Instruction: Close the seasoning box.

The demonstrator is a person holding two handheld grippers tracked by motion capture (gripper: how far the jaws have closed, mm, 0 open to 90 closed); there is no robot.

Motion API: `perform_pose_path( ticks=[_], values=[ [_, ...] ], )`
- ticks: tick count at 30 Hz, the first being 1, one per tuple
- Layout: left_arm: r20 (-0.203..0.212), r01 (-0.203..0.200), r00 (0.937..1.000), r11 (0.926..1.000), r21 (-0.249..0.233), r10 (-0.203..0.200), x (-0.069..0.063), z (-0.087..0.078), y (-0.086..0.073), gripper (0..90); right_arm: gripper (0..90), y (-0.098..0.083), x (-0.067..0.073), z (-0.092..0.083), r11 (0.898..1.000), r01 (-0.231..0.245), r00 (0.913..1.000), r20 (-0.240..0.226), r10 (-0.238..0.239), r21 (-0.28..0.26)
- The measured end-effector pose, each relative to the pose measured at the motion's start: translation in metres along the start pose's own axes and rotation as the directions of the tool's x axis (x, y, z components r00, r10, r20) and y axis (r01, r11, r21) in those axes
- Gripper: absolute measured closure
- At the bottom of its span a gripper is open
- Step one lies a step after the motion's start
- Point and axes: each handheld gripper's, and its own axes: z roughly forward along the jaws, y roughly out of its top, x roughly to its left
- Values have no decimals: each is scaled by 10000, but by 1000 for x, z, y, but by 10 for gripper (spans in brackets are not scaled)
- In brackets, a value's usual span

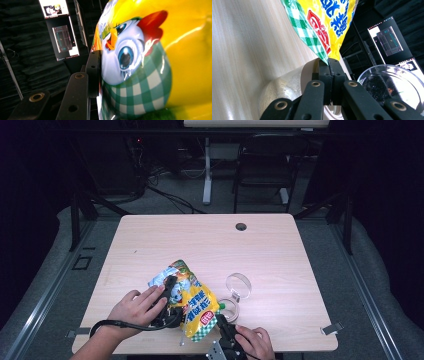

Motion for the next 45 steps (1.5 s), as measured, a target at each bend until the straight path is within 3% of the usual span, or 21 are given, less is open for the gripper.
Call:
perform_pose_path(
  ticks=[45],
  values=[
    [-3, -903, 9959, 9957, 227, 904, 14, -5, 7, 680, 895, 0, 0, 1, 9999, -143, 9999, -23, 143, -48]
  ],
)
